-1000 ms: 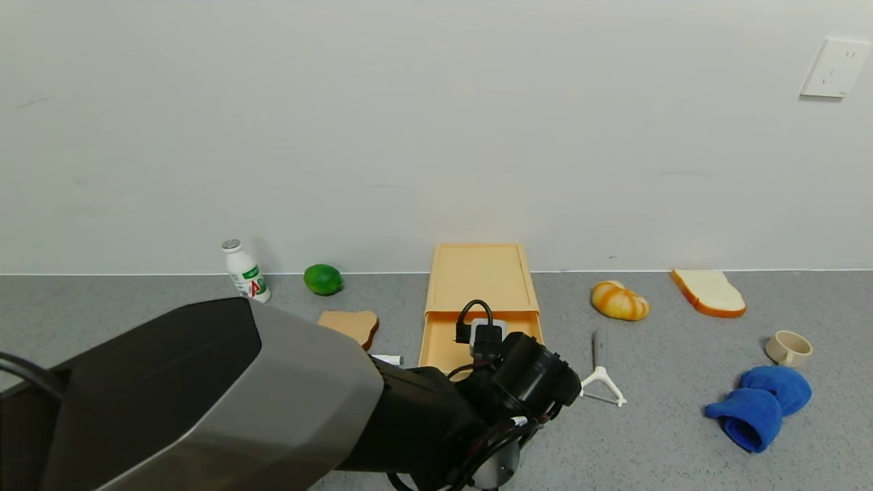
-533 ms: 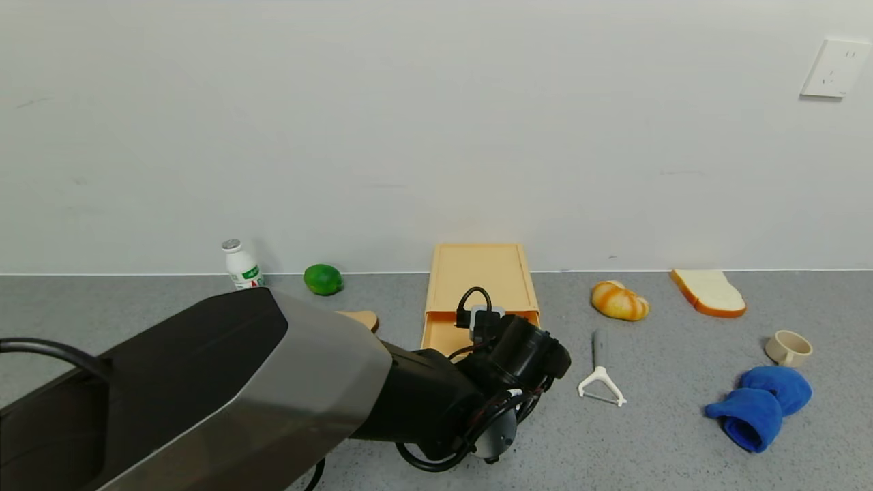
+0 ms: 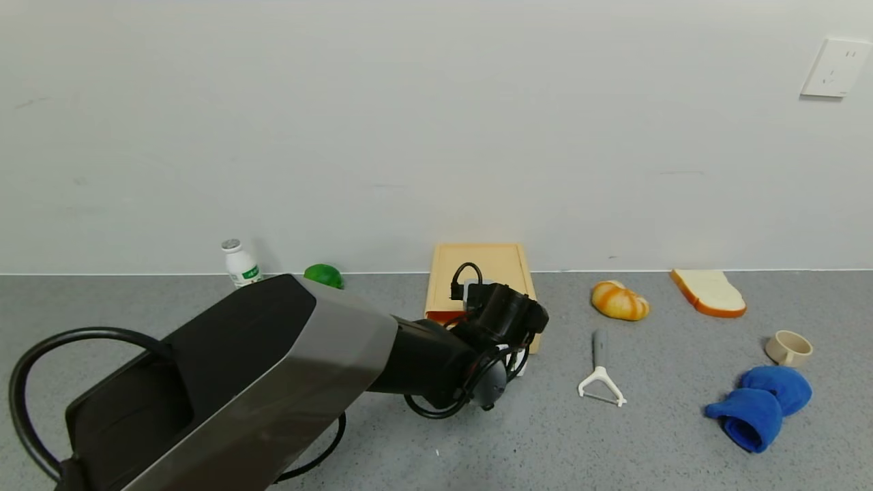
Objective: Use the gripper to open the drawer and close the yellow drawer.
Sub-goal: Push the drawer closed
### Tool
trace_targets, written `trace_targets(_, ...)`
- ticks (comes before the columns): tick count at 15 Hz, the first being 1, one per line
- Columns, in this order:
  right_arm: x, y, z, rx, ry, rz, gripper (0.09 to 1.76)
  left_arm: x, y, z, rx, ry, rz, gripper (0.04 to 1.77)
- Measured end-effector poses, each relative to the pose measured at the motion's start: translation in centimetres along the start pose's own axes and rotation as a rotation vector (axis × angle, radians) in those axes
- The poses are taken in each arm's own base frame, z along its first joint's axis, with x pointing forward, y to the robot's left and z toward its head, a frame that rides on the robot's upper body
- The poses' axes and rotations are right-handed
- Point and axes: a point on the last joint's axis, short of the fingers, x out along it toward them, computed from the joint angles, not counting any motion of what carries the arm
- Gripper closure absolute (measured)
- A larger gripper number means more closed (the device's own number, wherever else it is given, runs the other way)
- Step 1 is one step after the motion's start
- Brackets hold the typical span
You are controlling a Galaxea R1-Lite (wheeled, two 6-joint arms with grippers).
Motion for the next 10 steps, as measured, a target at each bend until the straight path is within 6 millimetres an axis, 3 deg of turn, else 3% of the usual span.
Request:
trace_targets(4, 0.0, 0.0, 0.0, 0.000, 0.000, 0.000, 0.14, 1.6, -0.1, 1.0, -0.001, -0.027, 0.008, 1.70)
trace_targets(10, 0.0, 0.0, 0.0, 0.000, 0.000, 0.000, 0.14, 2.5, -0.3, 1.3, 0.003, -0.034, -0.005, 1.70)
